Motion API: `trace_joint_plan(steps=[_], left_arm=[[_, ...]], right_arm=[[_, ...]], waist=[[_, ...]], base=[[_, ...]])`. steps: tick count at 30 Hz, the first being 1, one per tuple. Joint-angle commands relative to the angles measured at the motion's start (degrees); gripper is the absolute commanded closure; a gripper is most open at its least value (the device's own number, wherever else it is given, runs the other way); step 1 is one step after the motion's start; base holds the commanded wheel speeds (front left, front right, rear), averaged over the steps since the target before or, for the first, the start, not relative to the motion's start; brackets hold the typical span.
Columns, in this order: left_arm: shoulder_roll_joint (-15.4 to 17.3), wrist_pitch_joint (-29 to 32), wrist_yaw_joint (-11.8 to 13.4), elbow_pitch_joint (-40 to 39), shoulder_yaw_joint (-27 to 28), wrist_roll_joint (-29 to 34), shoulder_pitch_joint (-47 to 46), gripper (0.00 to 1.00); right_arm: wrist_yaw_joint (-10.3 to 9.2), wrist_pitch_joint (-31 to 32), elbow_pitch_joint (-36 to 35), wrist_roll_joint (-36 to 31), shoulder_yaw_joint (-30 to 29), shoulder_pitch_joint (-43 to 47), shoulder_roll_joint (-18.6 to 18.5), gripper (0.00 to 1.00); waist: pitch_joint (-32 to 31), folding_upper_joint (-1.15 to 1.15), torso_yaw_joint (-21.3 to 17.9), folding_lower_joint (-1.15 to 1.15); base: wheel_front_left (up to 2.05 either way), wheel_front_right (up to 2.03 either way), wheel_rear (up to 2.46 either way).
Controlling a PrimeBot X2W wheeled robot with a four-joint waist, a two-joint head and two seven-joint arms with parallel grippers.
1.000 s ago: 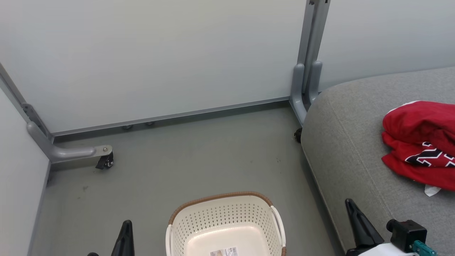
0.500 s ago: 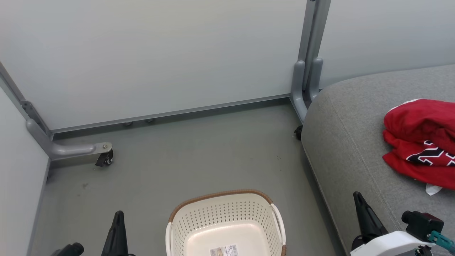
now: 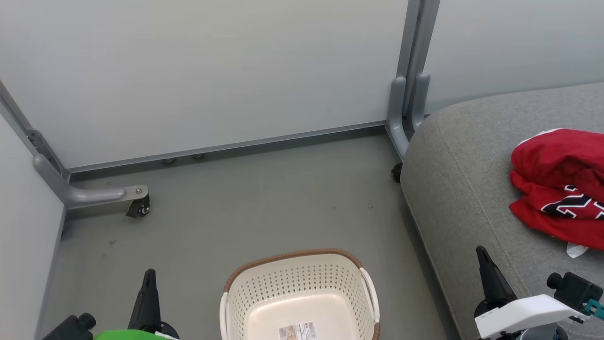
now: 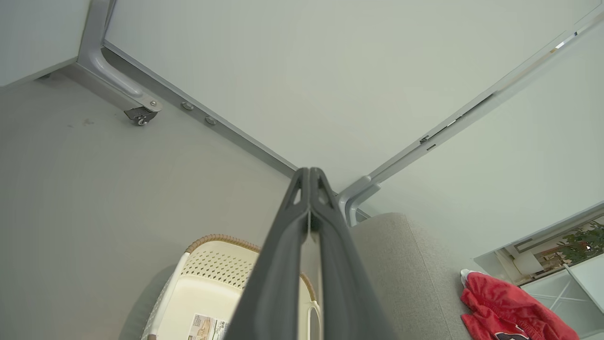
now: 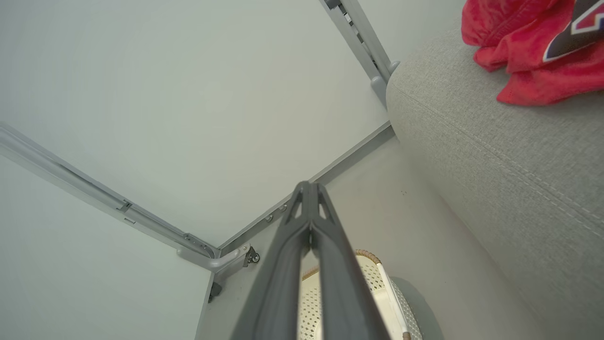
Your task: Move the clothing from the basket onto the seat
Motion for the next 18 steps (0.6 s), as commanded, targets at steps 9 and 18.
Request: trace_joint_plan(steps=[9,18], left_arm=[[0.6,1.9,-0.7,0.3,1.3,-8.1,-3.7,1.00],[0.6,3.5,-1.0,1.0,2.1,-13.8,-5.2,1.00]], right_arm=[[-0.03,2.0,0.2,8.8,-1.2,-2.8,-0.4,1.00],[-0.03,3.6,0.7,14.9,-1.9,-3.8,-0.4,1.00]], waist=[[0.5,0.25,0.1,0.00],[0.9,0.30,0.1,0.00]], base=[[0.00,0.00,0.00],[0.00,0.00,0.00]])
